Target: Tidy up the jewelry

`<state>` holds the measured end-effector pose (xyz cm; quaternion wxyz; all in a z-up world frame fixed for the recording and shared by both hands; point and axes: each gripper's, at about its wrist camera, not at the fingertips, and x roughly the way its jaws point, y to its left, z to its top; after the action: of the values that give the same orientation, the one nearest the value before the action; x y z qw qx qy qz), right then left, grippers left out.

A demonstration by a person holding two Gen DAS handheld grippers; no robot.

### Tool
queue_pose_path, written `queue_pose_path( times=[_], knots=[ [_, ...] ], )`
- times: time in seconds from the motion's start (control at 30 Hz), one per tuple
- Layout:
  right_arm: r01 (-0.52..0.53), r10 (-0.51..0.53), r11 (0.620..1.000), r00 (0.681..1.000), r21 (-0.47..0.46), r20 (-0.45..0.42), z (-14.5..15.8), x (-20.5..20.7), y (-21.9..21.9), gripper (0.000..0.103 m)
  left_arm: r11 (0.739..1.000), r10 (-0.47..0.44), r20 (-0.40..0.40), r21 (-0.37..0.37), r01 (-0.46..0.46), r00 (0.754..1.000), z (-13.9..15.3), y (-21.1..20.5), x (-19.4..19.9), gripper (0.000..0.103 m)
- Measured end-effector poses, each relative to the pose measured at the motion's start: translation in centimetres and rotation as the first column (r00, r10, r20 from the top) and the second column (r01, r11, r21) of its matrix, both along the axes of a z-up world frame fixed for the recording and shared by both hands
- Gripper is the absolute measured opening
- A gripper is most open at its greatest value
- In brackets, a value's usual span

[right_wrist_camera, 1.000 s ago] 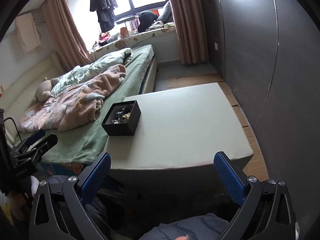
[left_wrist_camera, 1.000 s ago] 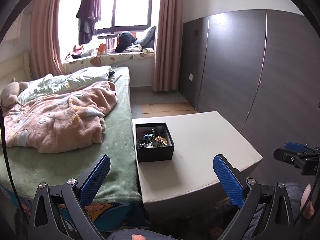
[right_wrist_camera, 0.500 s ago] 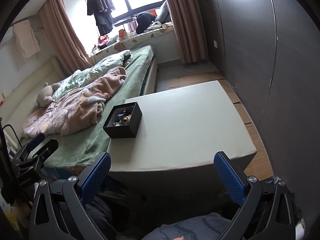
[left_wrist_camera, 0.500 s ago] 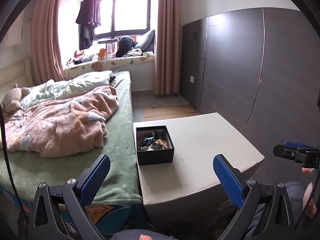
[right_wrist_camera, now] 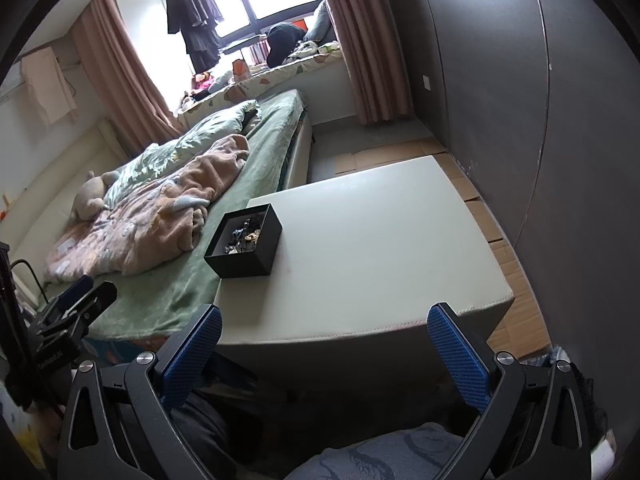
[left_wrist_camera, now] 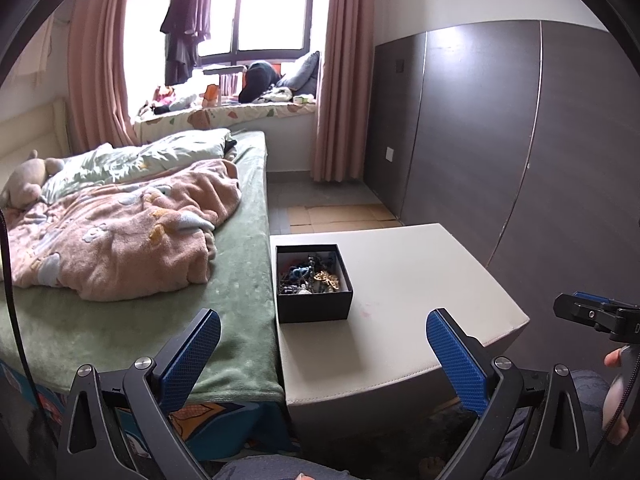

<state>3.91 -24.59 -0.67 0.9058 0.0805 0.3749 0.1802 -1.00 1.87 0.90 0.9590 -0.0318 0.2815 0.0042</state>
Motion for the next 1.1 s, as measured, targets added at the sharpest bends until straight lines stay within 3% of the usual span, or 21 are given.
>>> queue_pose_path(
  times=[1.1],
  knots=[
    [0.037,-0.036,0.999,0.999,0.031,-0.026,-0.24,-0.41,-0.31,0.103,0.999,0.030,0.013,0.016,-0.030,0.999,0.21,0.49,-0.47,0.103]
  ],
)
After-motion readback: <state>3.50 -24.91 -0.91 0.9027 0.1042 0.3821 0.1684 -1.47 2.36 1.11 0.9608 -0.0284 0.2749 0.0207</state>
